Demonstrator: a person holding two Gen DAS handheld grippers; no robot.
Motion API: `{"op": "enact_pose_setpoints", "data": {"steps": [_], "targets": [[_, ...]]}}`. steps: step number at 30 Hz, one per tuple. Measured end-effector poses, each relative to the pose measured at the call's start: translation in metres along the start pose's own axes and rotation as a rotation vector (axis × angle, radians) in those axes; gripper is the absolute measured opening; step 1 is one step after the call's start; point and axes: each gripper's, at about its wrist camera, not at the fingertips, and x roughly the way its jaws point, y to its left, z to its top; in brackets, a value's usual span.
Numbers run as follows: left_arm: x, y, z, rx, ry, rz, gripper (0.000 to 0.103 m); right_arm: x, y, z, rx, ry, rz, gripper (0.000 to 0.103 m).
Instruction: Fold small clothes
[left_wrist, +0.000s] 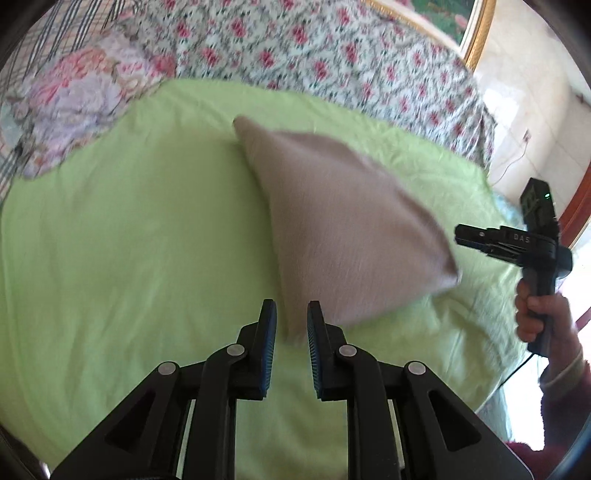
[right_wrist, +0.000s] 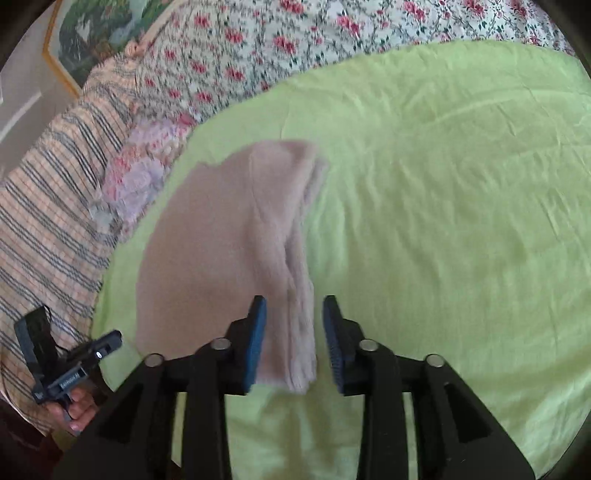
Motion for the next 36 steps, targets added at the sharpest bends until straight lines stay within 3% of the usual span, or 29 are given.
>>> {"op": "enact_pose_setpoints", "data": {"steps": [9,10,11,13,18,21,24,25,28,31,36], "targets": [[0.045,-0.019,0.072,0.008,-0.038,-0.096,0.019,0.095,-0.022,0.087,0.127,0.074,0.059,0.046],[0.051,-0.02,0.078,0.005,-0.034,-0.092,0.019,0.102,-0.021,0.091,0.119,0.091,0.068,0.039],[0.057,-0.019,0.083,0.004,-0.031,-0.094,0.019,0.102,-0.016,0.094,0.083,0.071,0.053,0.008],[0.066,-0.019,0.09,0.003,-0.019,-0.073,0.019,0.091,-0.009,0.096,0.044,0.016,0.009,0.009],[0.079,-0.018,0.102,0.008,-0.012,-0.056,0.02,0.084,-0.015,0.094,0.066,0.016,-0.13,0.011],[0.084,-0.018,0.103,0.012,-0.01,-0.052,0.022,0.059,0.001,0.085,0.063,-0.038,0.022,0.011],[0.093,-0.016,0.104,0.005,0.004,-0.037,0.021,0.065,0.028,0.073,-0.019,0.03,0.09,0.011],[0.096,-0.016,0.102,0.005,0.011,-0.028,0.02,0.073,0.033,0.068,-0.039,0.064,0.087,0.011],[0.112,-0.014,0.096,0.033,0.052,0.029,0.019,0.104,0.025,0.055,-0.097,0.127,-0.058,0.006],[0.123,-0.009,0.087,0.043,0.041,0.036,0.019,0.114,0.005,0.051,-0.03,0.11,-0.002,0.004],[0.112,-0.012,0.087,0.028,0.026,0.029,0.019,0.107,0.012,0.046,-0.068,0.098,-0.047,0.004]]}}
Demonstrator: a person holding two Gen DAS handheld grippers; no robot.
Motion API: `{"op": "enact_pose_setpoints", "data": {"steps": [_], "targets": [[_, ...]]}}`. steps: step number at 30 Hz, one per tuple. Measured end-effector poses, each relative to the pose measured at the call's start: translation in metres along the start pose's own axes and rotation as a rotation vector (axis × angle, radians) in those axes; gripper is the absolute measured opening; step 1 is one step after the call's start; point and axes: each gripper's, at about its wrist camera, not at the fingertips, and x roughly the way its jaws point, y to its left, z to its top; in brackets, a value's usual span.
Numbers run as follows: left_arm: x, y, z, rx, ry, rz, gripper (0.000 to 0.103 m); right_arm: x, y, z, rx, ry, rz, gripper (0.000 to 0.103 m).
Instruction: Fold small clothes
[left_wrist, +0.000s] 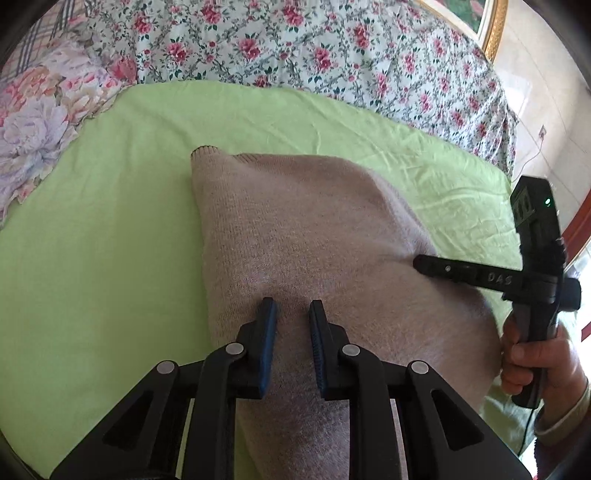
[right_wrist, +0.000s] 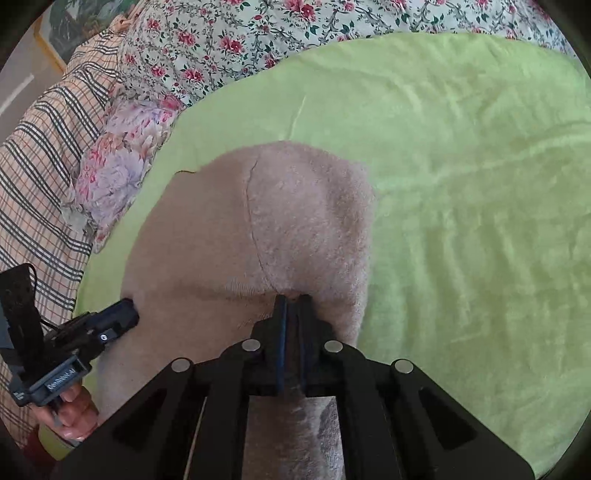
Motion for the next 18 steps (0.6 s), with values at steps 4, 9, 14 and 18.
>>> {"op": "enact_pose_setpoints", "data": {"steps": [4,9,14,18], "targets": [[-0.035,-0.004,-0.015,-0.001,-0.037,-0.036,0.017,-0.028,0.013,-0.016,-0.011,-0.036,-0.021,0.009],[-0.072,-0.007,-0.057,-0.011,-0.065,-0.153,0.017,-0.07,0.043,-0.065,-0.08,-0.052,0.083,0.009],[-0.058,-0.011,-0.104,0.025,0.043,-0.072,0.017,-0.063,0.025,-0.111,-0.099,0.019,-0.065,0.008],[-0.059,-0.01,-0.115,0.008,0.038,-0.051,0.017,-0.068,0.014,-0.115,-0.048,-0.024,-0.051,0.006]]}}
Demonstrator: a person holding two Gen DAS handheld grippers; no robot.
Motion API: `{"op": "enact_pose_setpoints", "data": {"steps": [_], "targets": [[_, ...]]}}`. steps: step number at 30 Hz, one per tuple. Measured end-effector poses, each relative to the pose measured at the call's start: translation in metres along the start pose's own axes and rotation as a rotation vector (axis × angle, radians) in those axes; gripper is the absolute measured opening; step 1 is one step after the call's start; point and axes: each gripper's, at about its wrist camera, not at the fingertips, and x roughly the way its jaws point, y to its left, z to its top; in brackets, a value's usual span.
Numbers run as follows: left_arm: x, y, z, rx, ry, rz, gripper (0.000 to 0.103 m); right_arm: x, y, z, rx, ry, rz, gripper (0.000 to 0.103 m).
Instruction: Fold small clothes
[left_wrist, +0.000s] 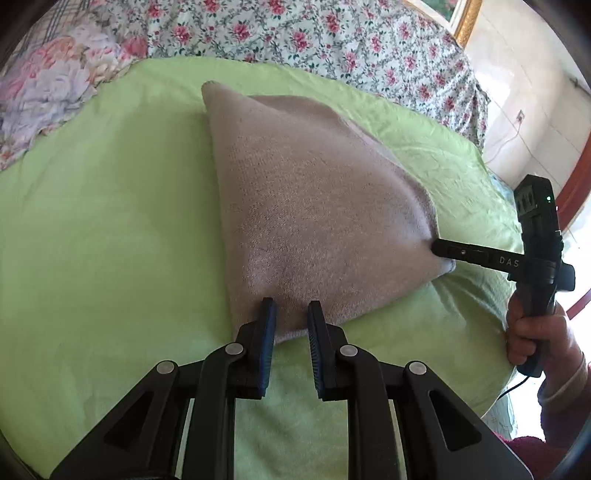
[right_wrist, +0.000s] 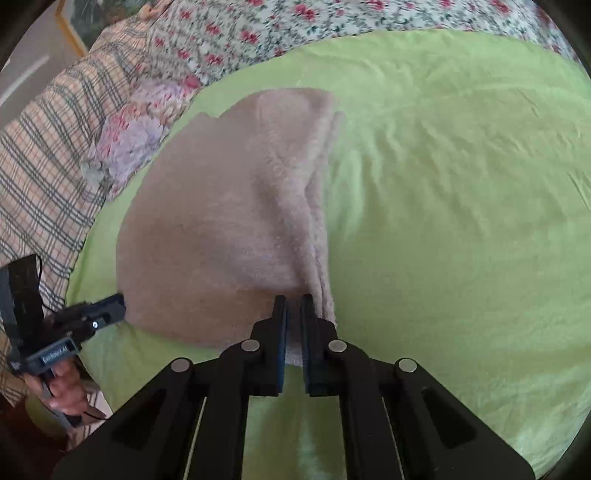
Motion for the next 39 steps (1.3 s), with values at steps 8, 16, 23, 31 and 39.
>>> {"op": "enact_pose_setpoints", "data": {"steps": [8,16,23,31,39], "targets": [[0.004,-0.011,-0.004,-0.009,-0.013,0.064,0.017,0.005,-0.002,-0.001,-0.012,-0.02,-0.035,0.006],[0.002,-0.008,-0.009,-0.003,-0.017,0.08,0.018,0.001,0.002,-0.008,-0.039,0.002,-0.075,0.006],[-0.024,-0.015,-0.014,-0.006,-0.014,0.083,0.042,-0.034,-0.005,0.01,0.064,-0.071,-0.015,0.023],[-0.037,0.002,0.004,-0.084,-0.021,0.135,0.046,-0.005,-0.033,0.057,0.183,-0.107,0.02,0.05],[-0.045,-0.001,0.022,-0.056,-0.043,0.267,0.077,-0.031,-0.005,0.031,0.08,-0.127,0.014,0.053]]}}
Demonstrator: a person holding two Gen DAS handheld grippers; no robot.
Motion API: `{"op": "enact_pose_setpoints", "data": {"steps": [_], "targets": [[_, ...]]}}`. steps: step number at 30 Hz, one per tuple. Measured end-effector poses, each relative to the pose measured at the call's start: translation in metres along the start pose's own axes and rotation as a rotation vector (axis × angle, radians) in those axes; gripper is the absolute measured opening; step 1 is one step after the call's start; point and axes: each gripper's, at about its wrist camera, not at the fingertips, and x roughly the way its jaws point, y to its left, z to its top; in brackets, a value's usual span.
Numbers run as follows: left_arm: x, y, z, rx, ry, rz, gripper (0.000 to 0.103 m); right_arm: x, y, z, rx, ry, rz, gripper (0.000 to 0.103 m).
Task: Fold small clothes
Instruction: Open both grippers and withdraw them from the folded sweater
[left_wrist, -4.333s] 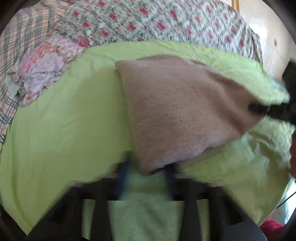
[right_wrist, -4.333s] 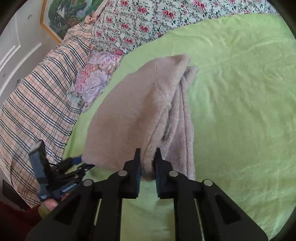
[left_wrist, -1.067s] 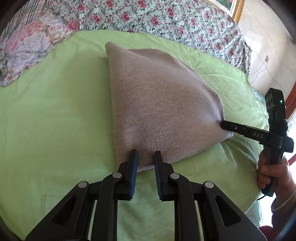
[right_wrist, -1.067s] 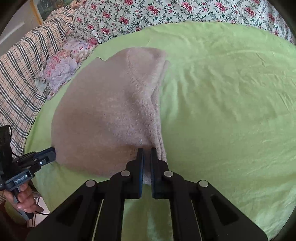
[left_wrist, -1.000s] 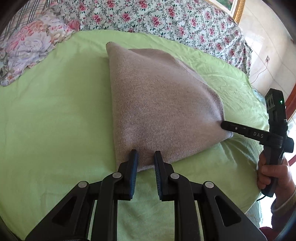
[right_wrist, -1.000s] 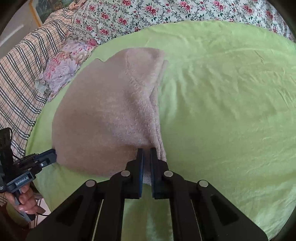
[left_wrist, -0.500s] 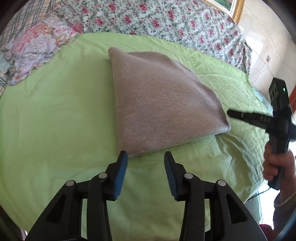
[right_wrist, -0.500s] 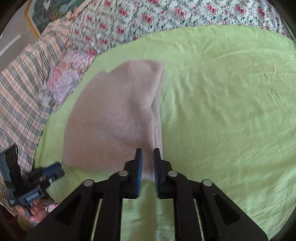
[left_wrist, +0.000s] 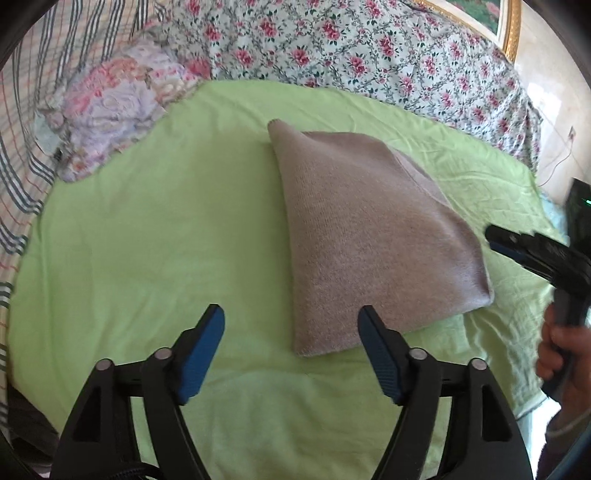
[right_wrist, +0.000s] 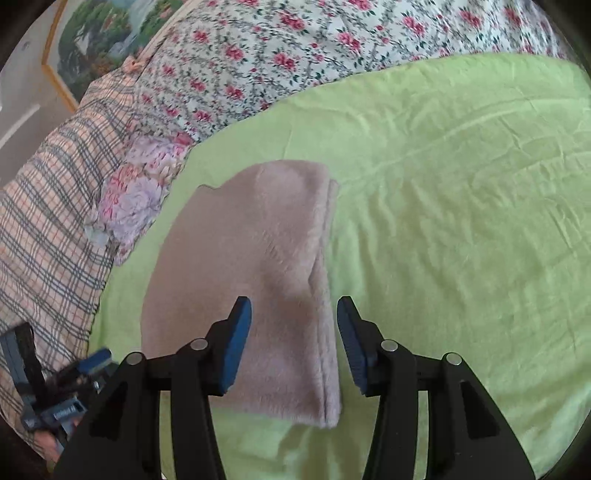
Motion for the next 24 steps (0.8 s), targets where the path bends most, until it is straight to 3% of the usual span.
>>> {"op": "enact_pose_setpoints", "data": {"steps": [1,3,6,9,18,24], "targets": [[-0.001,-0.003,-0.001,0.012,0.001,0.022,0.082,-0.006,0.004,-0.007,-0.027,-0.002,-0.009,0.056],[-0.005,-0.008,-0.004,0.036,-0.003,0.051,0.082,-0.015,0.01,-0.018,-0.075,-0.011,-0.021,0.075],[-0.01,-0.013,-0.011,0.079,-0.014,0.101,0.084,-0.026,0.021,-0.036,-0.149,-0.023,-0.04,0.087],[-0.014,-0.015,-0.02,0.103,-0.013,0.145,0.085,-0.033,0.032,-0.054,-0.217,-0.023,-0.063,0.089],[-0.018,-0.016,-0.063,0.148,0.07,0.176,0.086,-0.036,0.052,-0.09,-0.299,0.031,-0.062,0.092],[-0.02,-0.019,-0.065,0.152,0.06,0.19,0.086,-0.027,0.061,-0.094,-0.315,0.052,-0.049,0.092]]}}
